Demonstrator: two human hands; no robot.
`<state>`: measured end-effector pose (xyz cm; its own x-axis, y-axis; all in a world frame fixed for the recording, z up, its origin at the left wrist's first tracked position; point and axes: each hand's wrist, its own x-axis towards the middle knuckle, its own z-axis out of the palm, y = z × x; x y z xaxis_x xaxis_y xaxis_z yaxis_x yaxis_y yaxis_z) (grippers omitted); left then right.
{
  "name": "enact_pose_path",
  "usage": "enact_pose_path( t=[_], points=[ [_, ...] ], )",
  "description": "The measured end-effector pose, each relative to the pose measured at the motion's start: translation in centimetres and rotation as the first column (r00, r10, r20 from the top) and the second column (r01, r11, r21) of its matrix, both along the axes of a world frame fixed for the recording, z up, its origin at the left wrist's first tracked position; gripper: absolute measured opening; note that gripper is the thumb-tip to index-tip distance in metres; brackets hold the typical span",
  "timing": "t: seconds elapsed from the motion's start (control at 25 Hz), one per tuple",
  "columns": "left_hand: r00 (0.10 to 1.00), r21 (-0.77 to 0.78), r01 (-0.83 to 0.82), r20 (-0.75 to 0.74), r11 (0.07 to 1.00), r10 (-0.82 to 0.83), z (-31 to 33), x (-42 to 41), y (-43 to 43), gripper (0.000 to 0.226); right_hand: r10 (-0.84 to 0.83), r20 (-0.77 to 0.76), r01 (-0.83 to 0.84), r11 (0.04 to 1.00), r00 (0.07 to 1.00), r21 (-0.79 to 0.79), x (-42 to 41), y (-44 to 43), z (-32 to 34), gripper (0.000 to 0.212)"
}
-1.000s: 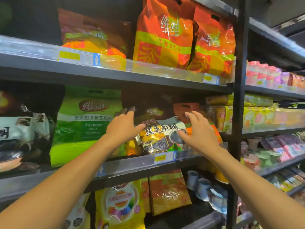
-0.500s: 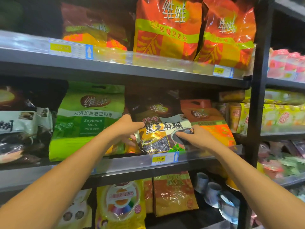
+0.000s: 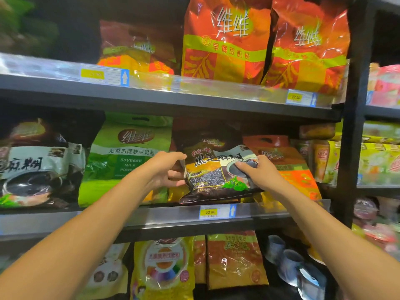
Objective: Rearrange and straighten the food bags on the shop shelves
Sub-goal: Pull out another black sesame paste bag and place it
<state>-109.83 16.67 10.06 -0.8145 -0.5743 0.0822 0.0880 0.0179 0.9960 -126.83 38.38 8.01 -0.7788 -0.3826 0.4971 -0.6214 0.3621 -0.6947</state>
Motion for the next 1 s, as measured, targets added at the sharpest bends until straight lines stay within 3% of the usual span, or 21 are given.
enact_pose_path(
  t=[0.08, 0.16, 0.28, 0.44, 0.56, 0.68, 0.84, 1.0],
  points=[
    [1.000, 0.113, 0.030, 0.000, 0.993, -0.031, 0.2, 0.3, 0.2, 0.013, 0.020, 0.011, -0.019, 1.000, 1.000, -0.017, 0.1, 0.3, 0.4, 0.055],
    [0.997, 0.172, 0.066, 0.019, 0.983, -0.070, 0.3, 0.4, 0.1, 0.024, 0.056, 0.028, -0.055, 0.998, 0.998, -0.037, 0.2, 0.8, 0.3, 0.061],
    [0.992, 0.127, 0.094, 0.072, 0.987, -0.104, -0.1, 0.1, 0.3, 0.035, 0.099, 0.050, -0.095, 0.992, 0.994, -0.080, 0.7, 1.9, -0.6, 0.056],
    [0.998, 0.054, 0.028, 0.048, 0.998, -0.031, 0.1, -0.3, 2.0, 0.027, 0.224, 0.074, -0.205, 0.958, 0.972, -0.199, 2.6, 3.7, -1.1, 0.038],
    [0.997, 0.083, 0.072, 0.004, 0.994, -0.073, 0.7, 0.3, 3.5, 0.021, 0.263, 0.063, -0.243, 0.942, 0.963, -0.232, 3.8, 5.0, -0.8, 0.018],
    [0.994, 0.109, 0.107, -0.043, 0.988, -0.103, 0.5, 1.0, 4.7, 0.021, 0.240, 0.048, -0.221, 0.944, 0.970, -0.246, 4.7, 6.4, -1.7, 0.021],
    [0.995, 0.010, 0.092, -0.047, 0.996, -0.091, -1.0, 1.7, 6.6, 0.014, 0.271, 0.068, -0.245, 0.933, 0.960, -0.266, 5.8, 8.6, -3.8, 0.007],
    [0.990, -0.027, 0.079, -0.117, 0.997, -0.081, -2.8, 2.4, 8.5, 0.016, 0.329, 0.082, -0.298, 0.917, 0.941, -0.265, 6.6, 10.8, -5.5, 0.007]
  ],
)
